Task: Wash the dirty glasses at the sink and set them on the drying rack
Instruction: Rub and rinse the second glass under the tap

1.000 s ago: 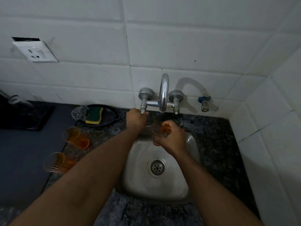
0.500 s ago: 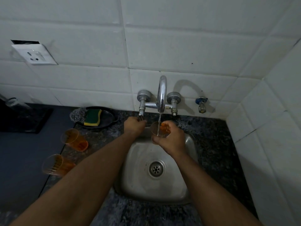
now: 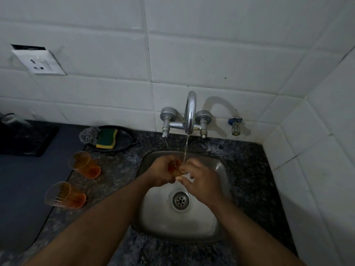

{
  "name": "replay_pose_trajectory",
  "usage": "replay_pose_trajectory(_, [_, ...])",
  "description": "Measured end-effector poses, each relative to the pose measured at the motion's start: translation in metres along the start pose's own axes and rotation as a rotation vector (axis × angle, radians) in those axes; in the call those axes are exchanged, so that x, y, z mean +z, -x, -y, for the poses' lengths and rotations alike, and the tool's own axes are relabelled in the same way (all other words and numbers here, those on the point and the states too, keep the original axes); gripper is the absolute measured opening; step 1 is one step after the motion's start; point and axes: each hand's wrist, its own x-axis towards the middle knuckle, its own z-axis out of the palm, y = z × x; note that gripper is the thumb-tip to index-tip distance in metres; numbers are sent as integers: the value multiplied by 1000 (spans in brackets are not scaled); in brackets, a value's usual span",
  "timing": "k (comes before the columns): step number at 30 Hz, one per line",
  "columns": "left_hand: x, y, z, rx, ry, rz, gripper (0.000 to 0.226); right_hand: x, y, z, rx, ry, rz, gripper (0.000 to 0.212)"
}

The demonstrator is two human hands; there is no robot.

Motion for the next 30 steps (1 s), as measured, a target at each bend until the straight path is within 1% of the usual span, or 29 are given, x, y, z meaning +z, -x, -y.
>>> replay_pose_trajectory(1, [-1, -1, 3, -11, -6, -1, 58, 0, 0, 0, -42, 34, 80, 24])
replay_pose_trajectory(3, [-5, 0, 4, -25, -13, -10, 55, 3, -5, -4, -14, -20, 192, 4])
replay_pose_trajectory(5, [-5, 0, 2, 33, -60, -95, 50, 9, -12, -4, 97, -190, 180, 13])
replay_pose_trajectory(7, [-2, 0, -1, 142, -197, -262, 43, 14, -18, 3, 185, -334, 132, 13])
replay_pose_trajectory(8, [-1, 2, -3, 176, -238, -334, 38, 14, -19, 9, 191, -373, 126, 13])
replay_pose_trajectory(9, [-1, 2, -5, 195, -232, -357, 34, 13, -19, 10, 151, -363, 150, 12])
replay_pose_trajectory(10, [-5, 4, -7, 196, -187, -311, 32, 9, -18, 7, 72, -295, 219, 10])
replay_pose_trajectory(11, [-10, 5, -6, 169, -151, -201, 33, 3, -18, 3, -22, -197, 318, 11])
replay_pose_trajectory(13, [-19, 5, -1, -2, -125, 143, 51, -10, -22, -13, -140, -27, 502, 15])
replay_pose_trajectory(14, [-21, 5, 1, -57, -119, 223, 59, -14, -25, -18, -160, 9, 542, 14])
replay_pose_trajectory(15, [-18, 4, 1, -58, -118, 186, 64, -14, -29, -20, -167, 18, 539, 14])
replay_pose_trajectory(16, [-12, 2, 1, -20, -120, 71, 68, -12, -33, -19, -153, -1, 498, 16])
replay_pose_trajectory(17, [-4, 2, -3, 36, -121, -84, 69, -10, -37, -17, -112, -55, 432, 18])
replay_pose_trajectory(18, [5, 3, -6, 81, -111, -223, 65, -7, -39, -14, -62, -114, 373, 19])
replay_pose_trajectory(19, [11, 6, -10, 134, -83, -336, 54, -5, -39, -11, -40, -157, 329, 19])
replay_pose_trajectory(20, [15, 7, -11, 166, -45, -379, 42, -4, -37, -10, -48, -166, 323, 18])
replay_pose_trajectory(21, [12, 9, -11, 170, -20, -345, 34, -4, -33, -11, -81, -150, 356, 18])
replay_pose_trajectory(22, [6, 9, -10, 137, -29, -228, 35, -8, -29, -15, -125, -128, 410, 18])
replay_pose_trajectory(24, [-9, 9, -3, -9, -60, 151, 51, -16, -29, -28, -215, -37, 515, 22])
replay_pose_trajectory(25, [-13, 7, 1, -55, -45, 257, 56, -18, -31, -33, -240, 11, 536, 24])
replay_pose_trajectory(26, [-12, 6, 2, -63, -27, 241, 60, -18, -34, -34, -249, 22, 522, 22])
replay_pose_trajectory(27, [-7, 5, 0, -48, -21, 143, 64, -16, -36, -33, -240, -7, 477, 18])
replay_pose_trajectory(28, [0, 5, -4, -34, -22, 1, 68, -14, -37, -31, -199, -61, 419, 15])
replay_pose_trajectory(29, [10, 5, -9, -16, -13, -147, 66, -11, -37, -28, -147, -117, 371, 15])
replay_pose_trajectory(30, [19, 6, -12, 12, 2, -274, 58, -7, -35, -27, -107, -146, 335, 18])
